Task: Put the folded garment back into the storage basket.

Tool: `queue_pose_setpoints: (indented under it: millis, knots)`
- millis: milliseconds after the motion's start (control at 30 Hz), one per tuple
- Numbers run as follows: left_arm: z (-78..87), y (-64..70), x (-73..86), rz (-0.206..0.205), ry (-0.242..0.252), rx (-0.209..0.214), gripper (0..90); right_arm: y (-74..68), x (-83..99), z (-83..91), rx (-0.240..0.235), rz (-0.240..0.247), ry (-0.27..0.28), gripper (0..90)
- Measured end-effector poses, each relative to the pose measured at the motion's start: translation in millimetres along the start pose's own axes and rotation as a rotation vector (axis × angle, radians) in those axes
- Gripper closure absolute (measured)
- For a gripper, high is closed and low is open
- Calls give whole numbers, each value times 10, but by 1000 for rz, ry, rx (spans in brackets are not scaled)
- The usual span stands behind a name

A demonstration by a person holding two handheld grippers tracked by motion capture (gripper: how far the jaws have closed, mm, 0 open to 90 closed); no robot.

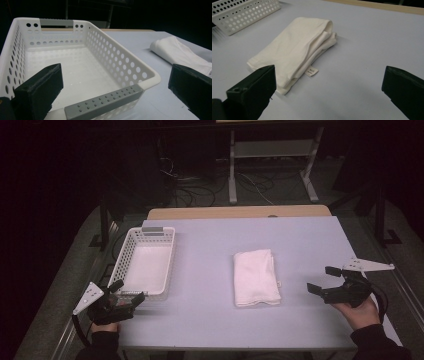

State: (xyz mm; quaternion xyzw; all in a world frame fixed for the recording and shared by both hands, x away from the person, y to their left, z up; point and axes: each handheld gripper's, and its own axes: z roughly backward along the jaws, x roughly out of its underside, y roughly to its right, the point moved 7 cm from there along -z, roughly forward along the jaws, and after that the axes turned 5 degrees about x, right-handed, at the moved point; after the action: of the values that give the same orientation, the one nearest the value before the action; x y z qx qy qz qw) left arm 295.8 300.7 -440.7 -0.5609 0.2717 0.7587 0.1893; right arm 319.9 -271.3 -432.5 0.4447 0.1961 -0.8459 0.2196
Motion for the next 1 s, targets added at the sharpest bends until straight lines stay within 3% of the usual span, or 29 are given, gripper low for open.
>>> queue_pose_setpoints:
  millis: [1000]
  knots:
    - [-5,8,6,-3,-5,5,0,-78,-63,69,1,4,9,0]
